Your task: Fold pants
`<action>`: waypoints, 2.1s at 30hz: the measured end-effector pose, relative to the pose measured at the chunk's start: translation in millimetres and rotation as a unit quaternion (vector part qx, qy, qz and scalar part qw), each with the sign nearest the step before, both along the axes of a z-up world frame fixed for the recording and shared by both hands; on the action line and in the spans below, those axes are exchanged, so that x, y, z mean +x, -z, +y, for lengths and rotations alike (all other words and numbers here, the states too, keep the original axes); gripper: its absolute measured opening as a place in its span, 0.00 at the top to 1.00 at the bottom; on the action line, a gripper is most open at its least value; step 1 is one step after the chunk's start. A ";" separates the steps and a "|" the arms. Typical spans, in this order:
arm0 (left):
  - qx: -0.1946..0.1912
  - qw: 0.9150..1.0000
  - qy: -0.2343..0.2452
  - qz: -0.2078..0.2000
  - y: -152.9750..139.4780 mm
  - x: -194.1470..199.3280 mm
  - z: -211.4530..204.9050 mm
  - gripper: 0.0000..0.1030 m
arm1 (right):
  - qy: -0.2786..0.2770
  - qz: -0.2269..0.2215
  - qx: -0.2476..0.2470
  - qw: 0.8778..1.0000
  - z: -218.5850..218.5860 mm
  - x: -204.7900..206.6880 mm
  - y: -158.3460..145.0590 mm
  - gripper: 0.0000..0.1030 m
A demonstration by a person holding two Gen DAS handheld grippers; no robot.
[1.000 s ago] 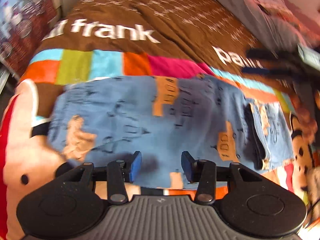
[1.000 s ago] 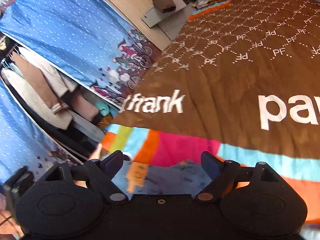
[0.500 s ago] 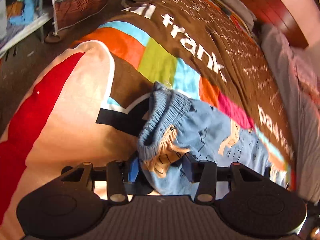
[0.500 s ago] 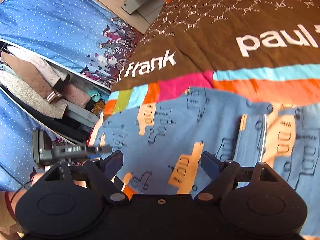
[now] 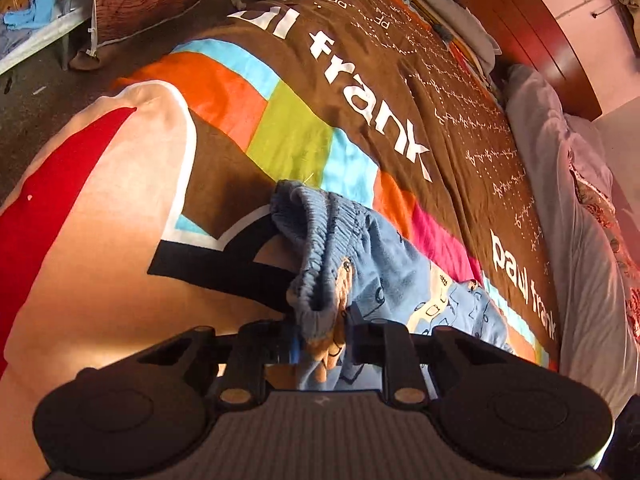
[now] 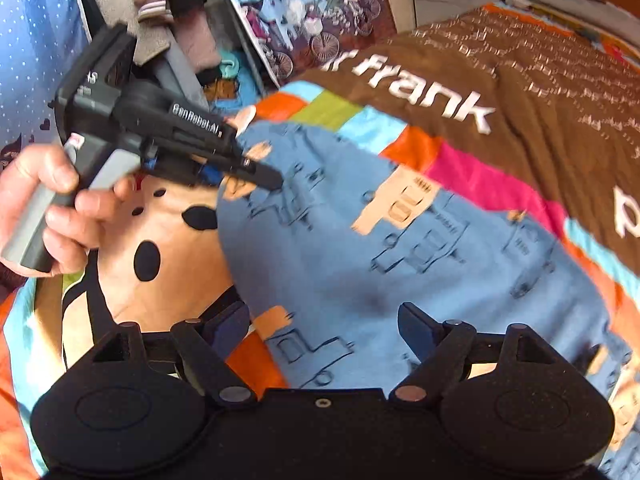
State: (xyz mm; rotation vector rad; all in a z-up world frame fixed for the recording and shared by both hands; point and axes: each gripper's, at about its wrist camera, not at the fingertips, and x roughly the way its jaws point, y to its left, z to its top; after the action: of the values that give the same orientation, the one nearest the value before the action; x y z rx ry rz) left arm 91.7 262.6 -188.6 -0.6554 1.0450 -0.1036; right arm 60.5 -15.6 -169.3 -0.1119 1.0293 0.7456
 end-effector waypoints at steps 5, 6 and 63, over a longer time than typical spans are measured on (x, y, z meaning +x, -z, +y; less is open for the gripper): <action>0.004 1.000 0.006 -0.002 0.8 -1.5 -1.3 0.82 | 0.078 -0.063 -0.038 0.994 -13.7 26.0 -9.0 0.33; 0.004 1.000 0.007 -0.004 -0.9 -1.7 -2.1 0.84 | 0.075 -0.066 -0.064 0.993 -12.3 32.1 -1.9 0.38; 0.049 0.998 0.045 -0.009 -21.3 67.2 -7.7 0.69 | -0.002 -0.063 -0.109 0.992 -5.2 54.6 35.9 0.46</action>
State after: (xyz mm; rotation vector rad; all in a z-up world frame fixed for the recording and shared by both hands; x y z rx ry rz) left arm 158.9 255.0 -167.3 -0.5183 1.0551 -0.1350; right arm 115.1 -20.8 -205.2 -0.3458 0.9873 0.6191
